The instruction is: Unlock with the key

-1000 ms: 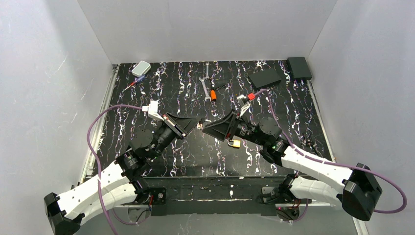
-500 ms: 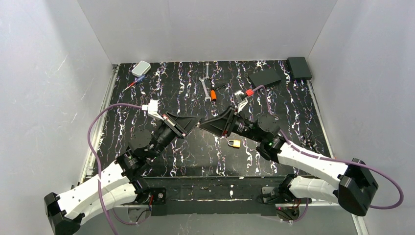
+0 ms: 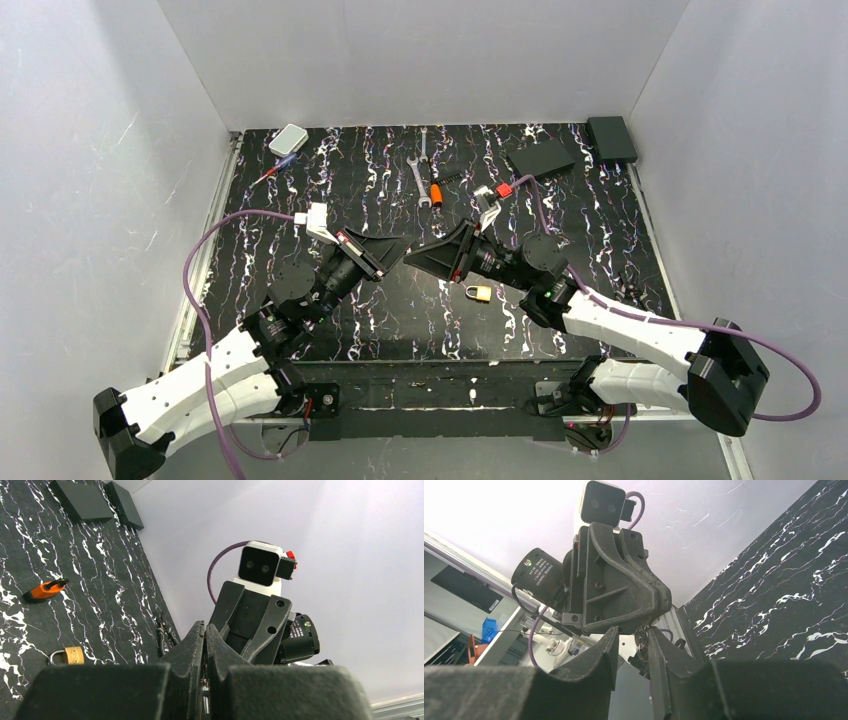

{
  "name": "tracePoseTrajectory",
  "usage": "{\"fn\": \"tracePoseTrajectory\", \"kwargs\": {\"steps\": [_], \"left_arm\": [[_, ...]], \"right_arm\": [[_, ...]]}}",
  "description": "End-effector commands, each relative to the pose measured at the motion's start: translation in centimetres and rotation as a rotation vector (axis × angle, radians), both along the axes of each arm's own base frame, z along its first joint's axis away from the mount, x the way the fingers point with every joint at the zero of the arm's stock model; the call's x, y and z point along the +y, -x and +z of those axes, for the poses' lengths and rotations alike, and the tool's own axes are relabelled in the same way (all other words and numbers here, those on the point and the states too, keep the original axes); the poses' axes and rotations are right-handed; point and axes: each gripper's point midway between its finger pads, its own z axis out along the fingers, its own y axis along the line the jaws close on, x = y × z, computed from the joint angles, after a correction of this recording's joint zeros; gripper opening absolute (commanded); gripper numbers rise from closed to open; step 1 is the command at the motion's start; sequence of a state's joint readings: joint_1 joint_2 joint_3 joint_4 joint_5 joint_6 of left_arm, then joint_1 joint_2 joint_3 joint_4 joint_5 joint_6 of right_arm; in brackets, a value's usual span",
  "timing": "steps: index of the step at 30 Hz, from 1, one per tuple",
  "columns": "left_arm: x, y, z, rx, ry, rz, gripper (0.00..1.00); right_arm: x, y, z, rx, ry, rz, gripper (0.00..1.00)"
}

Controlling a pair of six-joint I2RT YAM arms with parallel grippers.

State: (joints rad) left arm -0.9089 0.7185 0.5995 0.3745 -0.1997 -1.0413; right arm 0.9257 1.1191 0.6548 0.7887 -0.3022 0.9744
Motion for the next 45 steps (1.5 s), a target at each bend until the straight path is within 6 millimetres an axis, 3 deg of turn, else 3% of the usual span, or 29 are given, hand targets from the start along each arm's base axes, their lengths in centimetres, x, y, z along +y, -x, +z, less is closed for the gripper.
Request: {"fn": "tracePoseTrajectory", "kwargs": {"steps": [1,5,12,30,45], "left_arm": [[0.6,-0.5,2.4,-0.039,0.049,0.041,0.0],[0.6,-0.6,2.3,-0.034,0.051,0.047,0.0],[0.6,-0.6,2.3,-0.032,0.052,0.049,0.0],[1.9,-0.4,0.7,-0.029,0.047,0.083,0.0],[2.7,-0.5,0.1,-0.029,0.047,0.115,0.11]], "right_arm": [[-0.4,0.8,3.3,-0.064,-0.092,0.014,0.34],[-0.5,0.7,3.0,-0.06,-0.086,-0.002,0.27],[-0.5,0.5,2.8,-0.055,-0.079,-0.013,0.01],[-1.9,-0.5,2.3,-0.075,0.017,-0.117,0.01],[-2.3,-0.8,2.1,-0.096,0.066,-0.15,0.01]]}}
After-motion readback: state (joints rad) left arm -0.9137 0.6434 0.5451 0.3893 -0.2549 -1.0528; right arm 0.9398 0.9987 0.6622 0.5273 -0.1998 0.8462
